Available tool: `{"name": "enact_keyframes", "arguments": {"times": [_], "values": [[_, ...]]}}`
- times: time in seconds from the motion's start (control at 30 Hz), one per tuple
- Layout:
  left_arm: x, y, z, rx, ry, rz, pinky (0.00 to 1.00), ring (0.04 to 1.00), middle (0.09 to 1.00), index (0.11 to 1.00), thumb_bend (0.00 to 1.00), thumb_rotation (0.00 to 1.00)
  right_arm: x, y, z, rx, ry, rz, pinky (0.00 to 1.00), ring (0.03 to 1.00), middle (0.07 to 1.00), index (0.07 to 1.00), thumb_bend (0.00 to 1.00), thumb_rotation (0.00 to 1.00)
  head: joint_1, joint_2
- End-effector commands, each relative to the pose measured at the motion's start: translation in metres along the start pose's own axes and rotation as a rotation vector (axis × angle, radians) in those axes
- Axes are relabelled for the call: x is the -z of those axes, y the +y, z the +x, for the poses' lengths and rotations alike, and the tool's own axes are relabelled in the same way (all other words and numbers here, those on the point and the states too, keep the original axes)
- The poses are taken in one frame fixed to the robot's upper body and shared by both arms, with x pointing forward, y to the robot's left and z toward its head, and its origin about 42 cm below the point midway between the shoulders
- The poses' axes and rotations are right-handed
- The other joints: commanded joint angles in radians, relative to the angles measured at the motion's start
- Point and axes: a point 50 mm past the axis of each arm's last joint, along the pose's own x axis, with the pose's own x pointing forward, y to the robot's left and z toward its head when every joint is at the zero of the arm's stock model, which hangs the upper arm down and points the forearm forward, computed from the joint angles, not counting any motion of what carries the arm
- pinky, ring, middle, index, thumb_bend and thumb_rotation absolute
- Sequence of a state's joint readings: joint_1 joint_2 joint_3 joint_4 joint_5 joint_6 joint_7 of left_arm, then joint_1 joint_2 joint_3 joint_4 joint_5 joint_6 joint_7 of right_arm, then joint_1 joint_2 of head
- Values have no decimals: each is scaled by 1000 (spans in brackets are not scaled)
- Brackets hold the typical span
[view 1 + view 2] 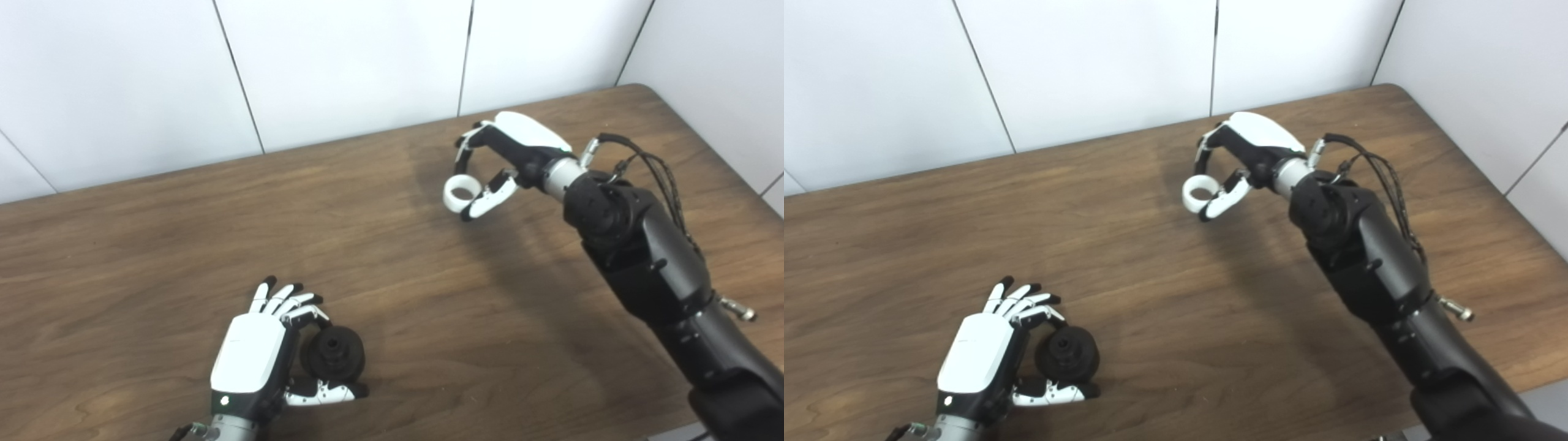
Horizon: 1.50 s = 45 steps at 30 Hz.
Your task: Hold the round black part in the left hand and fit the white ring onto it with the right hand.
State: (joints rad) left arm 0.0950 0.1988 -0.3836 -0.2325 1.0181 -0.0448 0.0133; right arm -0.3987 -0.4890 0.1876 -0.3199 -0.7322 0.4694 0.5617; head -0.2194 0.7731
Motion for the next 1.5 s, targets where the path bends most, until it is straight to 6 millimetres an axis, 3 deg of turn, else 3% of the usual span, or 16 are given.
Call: {"name": "enact_keyframes", "arguments": {"times": [0.0, 0.37, 0.7, 1.0, 1.47], "values": [[-5, 5, 4, -19, -15, 16, 1000, 884, 776, 483, 524, 52, -21, -18, -7, 58, -70, -31, 997, 964, 831, 485, 524, 136, 13, 4], [-11, -5, 12, -32, -20, 26, 1000, 887, 779, 483, 524, 52, -59, -10, -31, 10, -206, -3, 1000, 981, 851, 484, 524, 134, 114, 10], [-17, -8, 18, -31, -14, 29, 1000, 896, 786, 483, 524, 53, -84, 3, -45, -59, -305, -16, 997, 975, 844, 484, 524, 136, 182, 44], [-21, -6, 24, -34, -12, 29, 1000, 894, 785, 483, 524, 52, -92, 16, -51, -117, -353, 16, 1000, 975, 851, 483, 523, 133, 208, 87], [-26, -6, 27, -36, -8, 39, 1000, 896, 789, 483, 524, 52, -104, 37, -62, -191, -386, 33, 1000, 989, 864, 484, 523, 132, 235, 101]]}}
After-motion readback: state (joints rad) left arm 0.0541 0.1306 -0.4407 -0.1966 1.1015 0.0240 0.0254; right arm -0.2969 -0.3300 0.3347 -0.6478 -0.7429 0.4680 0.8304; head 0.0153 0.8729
